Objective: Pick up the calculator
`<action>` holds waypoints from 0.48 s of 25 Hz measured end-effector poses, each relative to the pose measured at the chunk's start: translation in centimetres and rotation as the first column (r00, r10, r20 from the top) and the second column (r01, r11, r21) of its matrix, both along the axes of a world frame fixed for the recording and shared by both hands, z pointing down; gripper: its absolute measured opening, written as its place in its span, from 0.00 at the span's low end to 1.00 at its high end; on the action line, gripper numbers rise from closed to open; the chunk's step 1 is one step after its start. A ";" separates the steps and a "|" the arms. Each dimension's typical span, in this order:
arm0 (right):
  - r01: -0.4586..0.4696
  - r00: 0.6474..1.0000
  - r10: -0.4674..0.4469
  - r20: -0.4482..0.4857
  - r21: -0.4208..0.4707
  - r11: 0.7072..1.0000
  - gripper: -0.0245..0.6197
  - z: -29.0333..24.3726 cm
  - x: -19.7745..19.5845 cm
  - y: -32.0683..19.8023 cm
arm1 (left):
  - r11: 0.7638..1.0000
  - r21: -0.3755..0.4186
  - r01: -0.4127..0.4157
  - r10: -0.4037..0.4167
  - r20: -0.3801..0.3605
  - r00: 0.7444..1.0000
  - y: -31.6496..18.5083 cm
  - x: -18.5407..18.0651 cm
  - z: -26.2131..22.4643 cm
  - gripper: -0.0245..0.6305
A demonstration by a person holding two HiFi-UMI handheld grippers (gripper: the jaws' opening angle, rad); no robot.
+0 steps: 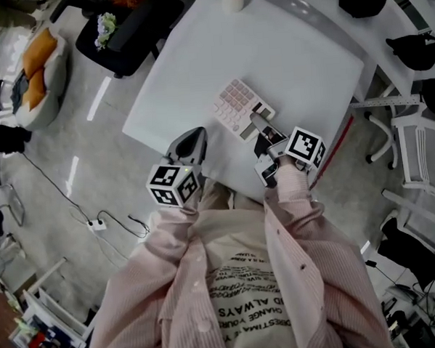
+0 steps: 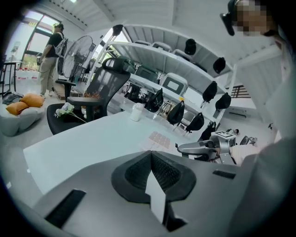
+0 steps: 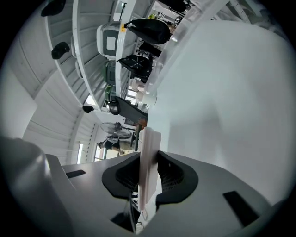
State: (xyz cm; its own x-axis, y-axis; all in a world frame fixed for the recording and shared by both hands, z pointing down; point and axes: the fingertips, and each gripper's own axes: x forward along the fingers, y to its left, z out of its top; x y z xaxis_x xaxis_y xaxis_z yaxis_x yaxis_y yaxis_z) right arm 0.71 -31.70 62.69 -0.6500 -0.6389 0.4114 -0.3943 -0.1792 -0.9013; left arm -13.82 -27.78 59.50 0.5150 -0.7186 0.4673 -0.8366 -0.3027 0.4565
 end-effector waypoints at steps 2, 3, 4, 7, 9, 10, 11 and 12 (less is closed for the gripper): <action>-0.007 1.000 0.007 0.006 0.015 1.000 0.16 -0.9 0.4 0.1 | 1.000 0.023 -0.006 0.006 -0.003 1.000 0.0 0.1 -0.9 0.04; -0.009 1.000 0.009 0.008 0.024 1.000 0.16 -1.5 0.5 0.1 | 0.999 0.034 -0.009 0.009 -0.004 1.000 -0.1 0.2 -1.4 0.04; -0.013 1.000 0.012 0.011 0.031 0.999 0.16 -2.0 0.6 0.1 | 0.999 0.046 -0.013 0.013 -0.005 1.000 -0.1 0.1 -1.9 0.04; -0.025 0.999 0.024 0.021 0.051 0.998 0.16 -3.8 0.4 0.2 | 0.997 0.078 -0.024 0.025 -0.009 1.000 -0.1 -0.3 -3.5 0.04; -0.032 0.999 0.030 0.033 0.061 0.998 0.16 -4.7 0.2 0.3 | 0.995 0.099 -0.030 0.032 -0.014 0.999 -0.1 -0.6 -4.4 0.04; -0.034 0.999 0.032 0.038 0.066 0.997 0.16 -5.1 0.2 0.4 | 0.993 0.110 -0.034 0.036 -0.013 0.999 -0.1 -0.6 -4.8 0.04; -0.036 0.999 0.033 0.042 0.071 0.997 0.16 -5.5 0.2 0.5 | 0.992 0.121 -0.037 0.039 -0.013 0.999 0.0 -0.6 -5.3 0.04; -0.037 0.998 0.034 0.046 0.076 0.996 0.16 -5.9 0.3 0.6 | 0.991 0.131 -0.040 0.042 -0.013 0.999 0.0 -0.5 -5.7 0.04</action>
